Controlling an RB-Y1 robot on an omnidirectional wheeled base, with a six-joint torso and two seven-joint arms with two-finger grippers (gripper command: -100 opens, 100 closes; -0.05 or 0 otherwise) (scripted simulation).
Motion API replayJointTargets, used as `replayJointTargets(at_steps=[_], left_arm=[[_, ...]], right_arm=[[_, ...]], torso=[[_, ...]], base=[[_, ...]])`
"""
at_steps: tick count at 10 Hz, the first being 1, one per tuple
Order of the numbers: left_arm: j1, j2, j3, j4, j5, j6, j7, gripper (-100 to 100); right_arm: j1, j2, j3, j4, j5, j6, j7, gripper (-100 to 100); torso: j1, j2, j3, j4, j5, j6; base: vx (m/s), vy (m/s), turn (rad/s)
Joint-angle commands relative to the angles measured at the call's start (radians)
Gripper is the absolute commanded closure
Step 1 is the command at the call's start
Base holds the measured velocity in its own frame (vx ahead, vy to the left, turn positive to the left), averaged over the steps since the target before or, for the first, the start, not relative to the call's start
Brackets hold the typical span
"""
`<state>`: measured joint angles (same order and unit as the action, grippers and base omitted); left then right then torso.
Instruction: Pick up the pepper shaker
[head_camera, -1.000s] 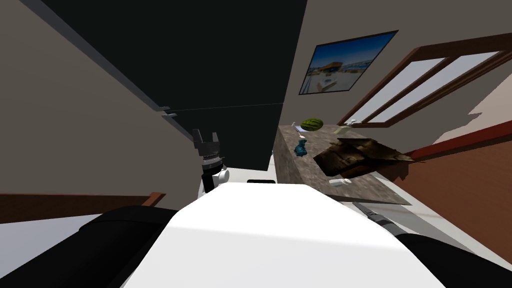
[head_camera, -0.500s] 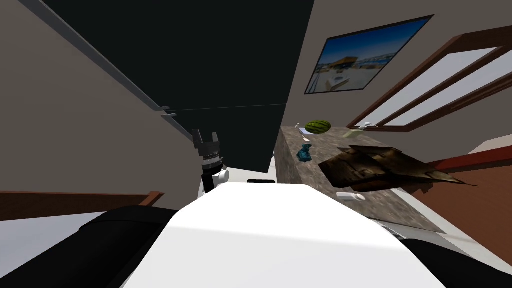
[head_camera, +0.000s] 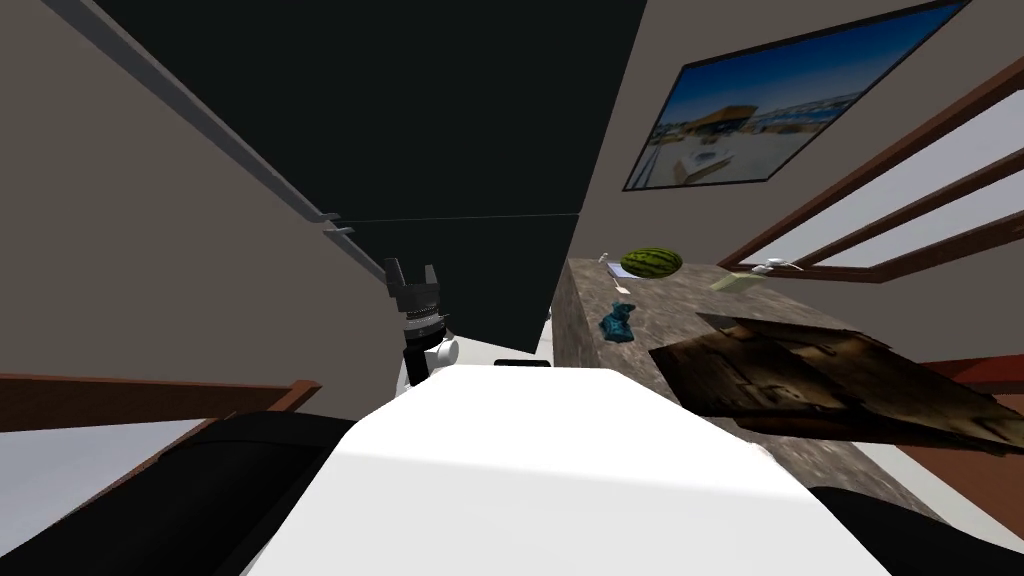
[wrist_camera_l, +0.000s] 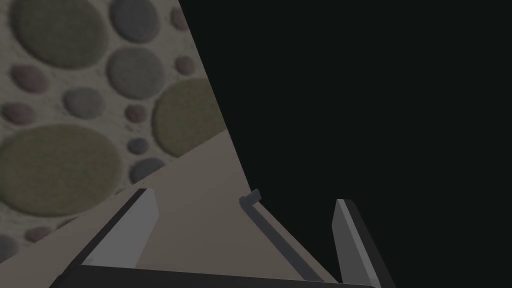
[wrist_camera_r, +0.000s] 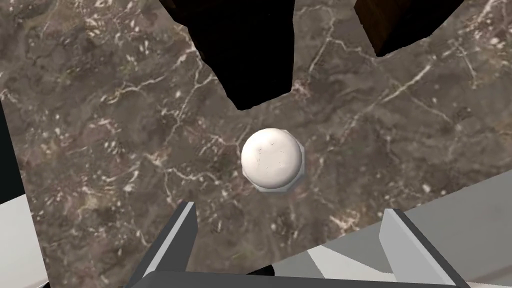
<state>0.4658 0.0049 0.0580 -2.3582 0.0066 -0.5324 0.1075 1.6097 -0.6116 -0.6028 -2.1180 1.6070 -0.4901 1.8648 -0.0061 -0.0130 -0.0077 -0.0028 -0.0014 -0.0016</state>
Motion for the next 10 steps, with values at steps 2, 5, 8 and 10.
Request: replayJointTargets(at_steps=[2,5,8,10], left_arm=[[0.0,0.0,0.0,0.0,0.0,0.0,0.0,0],[0.0,0.0,0.0,0.0,0.0,0.0,0.0,0],[0.0,0.0,0.0,0.0,0.0,0.0,0.0,0],[0.0,0.0,0.0,0.0,0.0,0.0,0.0,0]], right_arm=[[0.001,-0.001,-0.001,-0.001,0.0,-0.002,0.002,0],[-0.06,-0.004,0.039,0.07,0.022,0.016,-0.009,-100],[-0.067,-0.002,0.046,0.079,0.024,0.019,-0.007,100],[-0.067,-0.002,0.045,0.078,0.023,0.019,-0.007,100]], torso=[[0.005,0.005,0.003,0.001,0.001,0.001],[0.009,0.012,0.007,0.003,0.002,0.0],[0.009,0.012,0.007,0.003,0.002,0.001],[0.007,0.011,0.007,0.003,0.001,0.001]], base=[[0.024,-0.01,-0.009],[-0.024,0.011,0.117],[-0.014,0.006,0.03],[0.0,0.0,0.0]])
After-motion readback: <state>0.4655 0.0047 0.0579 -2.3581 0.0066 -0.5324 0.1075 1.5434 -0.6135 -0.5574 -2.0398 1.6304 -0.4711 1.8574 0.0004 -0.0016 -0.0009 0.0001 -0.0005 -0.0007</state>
